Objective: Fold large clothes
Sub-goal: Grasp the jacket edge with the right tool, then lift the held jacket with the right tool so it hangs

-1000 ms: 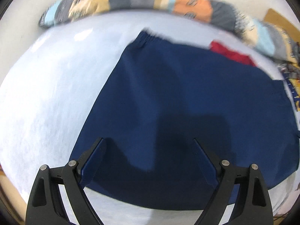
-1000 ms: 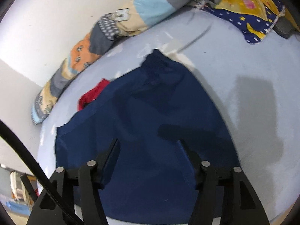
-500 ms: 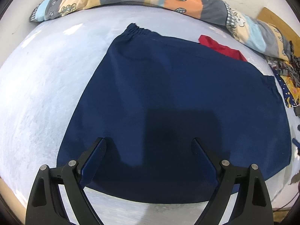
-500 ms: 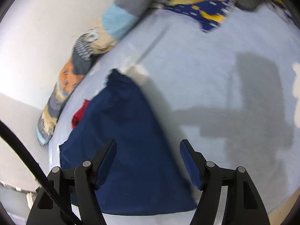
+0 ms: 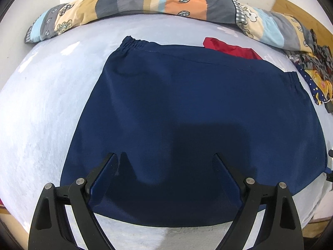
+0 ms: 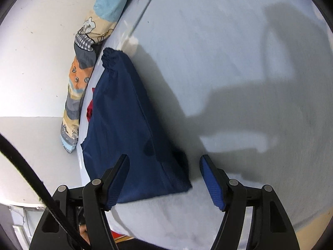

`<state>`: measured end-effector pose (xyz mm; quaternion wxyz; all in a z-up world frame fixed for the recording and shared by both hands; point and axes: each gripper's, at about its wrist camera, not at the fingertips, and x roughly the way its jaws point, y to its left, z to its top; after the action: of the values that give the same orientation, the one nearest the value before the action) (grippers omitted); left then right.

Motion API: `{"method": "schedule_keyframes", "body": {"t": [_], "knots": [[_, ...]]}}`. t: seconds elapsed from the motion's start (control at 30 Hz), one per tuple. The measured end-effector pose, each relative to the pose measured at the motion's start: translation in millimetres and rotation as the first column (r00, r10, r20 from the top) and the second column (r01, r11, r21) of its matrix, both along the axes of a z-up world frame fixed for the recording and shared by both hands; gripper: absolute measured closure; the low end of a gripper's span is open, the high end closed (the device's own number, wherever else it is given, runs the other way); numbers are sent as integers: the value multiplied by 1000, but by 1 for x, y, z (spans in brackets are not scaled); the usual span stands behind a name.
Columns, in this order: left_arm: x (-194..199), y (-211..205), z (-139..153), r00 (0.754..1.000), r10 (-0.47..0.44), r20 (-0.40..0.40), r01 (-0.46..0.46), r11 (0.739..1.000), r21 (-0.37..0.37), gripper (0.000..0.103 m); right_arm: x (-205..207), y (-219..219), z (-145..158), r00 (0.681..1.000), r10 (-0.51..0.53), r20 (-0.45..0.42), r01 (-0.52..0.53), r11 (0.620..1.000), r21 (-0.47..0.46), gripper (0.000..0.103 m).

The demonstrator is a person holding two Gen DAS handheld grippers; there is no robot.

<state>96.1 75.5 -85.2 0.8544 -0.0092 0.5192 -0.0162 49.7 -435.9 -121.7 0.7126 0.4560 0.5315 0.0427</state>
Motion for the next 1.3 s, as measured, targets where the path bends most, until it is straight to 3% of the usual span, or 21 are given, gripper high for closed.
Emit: {"method": "schedule_keyframes", "body": {"t": [0.23,0.37,0.57,0.8,0.83,0.87,0.9,0.93,1.07,1.3], "knots": [[0,-6,-2,1000,-17,-2,17,1000,2,12,3,16,-9,1000,28,-13,-29,1000,-7,25],[-1,-12,-1,1000,-31,2,31,999,4,12,15,23,-10,999,37,27,-37,999,-6,23],[-1,-22,-3,998,-58,1,58,998,4,12,38,35,-18,990,76,117,-86,993,79,23],[-2,-31,-3,996,-87,6,87,996,16,12,70,66,-16,964,184,190,-191,981,17,23],[-2,-32,-3,996,-91,7,91,996,19,12,72,69,-14,960,201,196,-203,979,-8,27],[-3,-33,-3,996,-94,7,94,995,19,12,73,72,-11,958,211,193,-206,978,-46,46],[-3,-34,-3,995,-96,7,95,995,21,12,72,74,-6,957,215,196,-207,976,-65,75],[-3,-35,-2,995,-95,8,95,995,21,12,71,73,-2,957,205,208,-196,979,-61,85],[-3,-39,-1,994,-104,14,104,994,20,12,66,80,27,948,164,274,-161,986,-32,87],[-7,-44,2,990,-135,38,134,991,20,12,64,111,72,915,72,397,-122,988,100,88]]}}
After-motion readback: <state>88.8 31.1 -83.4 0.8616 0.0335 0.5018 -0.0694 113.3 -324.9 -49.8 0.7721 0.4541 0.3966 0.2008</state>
